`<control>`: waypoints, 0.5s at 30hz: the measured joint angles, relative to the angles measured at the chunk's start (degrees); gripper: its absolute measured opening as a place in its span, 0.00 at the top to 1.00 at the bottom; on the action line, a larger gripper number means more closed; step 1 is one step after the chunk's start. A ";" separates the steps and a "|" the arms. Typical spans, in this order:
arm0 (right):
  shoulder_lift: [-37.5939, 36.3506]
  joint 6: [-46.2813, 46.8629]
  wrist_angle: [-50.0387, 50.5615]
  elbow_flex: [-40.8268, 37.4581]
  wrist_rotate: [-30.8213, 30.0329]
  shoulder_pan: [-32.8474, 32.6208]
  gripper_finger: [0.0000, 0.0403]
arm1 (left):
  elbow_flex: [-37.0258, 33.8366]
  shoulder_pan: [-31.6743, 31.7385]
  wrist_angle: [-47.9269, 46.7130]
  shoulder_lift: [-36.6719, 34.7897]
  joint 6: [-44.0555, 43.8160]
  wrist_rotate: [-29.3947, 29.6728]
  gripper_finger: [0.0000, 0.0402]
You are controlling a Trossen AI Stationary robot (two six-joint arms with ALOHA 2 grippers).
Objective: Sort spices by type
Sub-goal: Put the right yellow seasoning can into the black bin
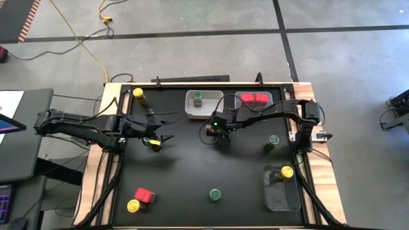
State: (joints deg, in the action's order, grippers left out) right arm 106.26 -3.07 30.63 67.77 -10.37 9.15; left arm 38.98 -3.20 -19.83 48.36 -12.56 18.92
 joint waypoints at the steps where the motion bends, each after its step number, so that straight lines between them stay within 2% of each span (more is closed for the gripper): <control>1: 0.00 0.00 0.29 0.00 0.00 0.00 0.28 | 0.00 0.00 -0.07 0.00 -0.03 0.00 0.23; 10: -0.13 -2.99 0.56 0.00 2.20 -0.46 0.29 | 0.00 -0.01 -0.06 0.00 -0.76 -0.04 0.23; 15: -0.13 -4.74 0.42 0.00 2.56 -0.66 0.36 | 0.00 0.00 0.50 0.00 -0.76 -0.04 0.23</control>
State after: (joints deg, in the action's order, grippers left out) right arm 106.13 -7.81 31.05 67.77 -7.81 8.49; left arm 38.98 -3.20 -19.33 48.36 -13.32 18.87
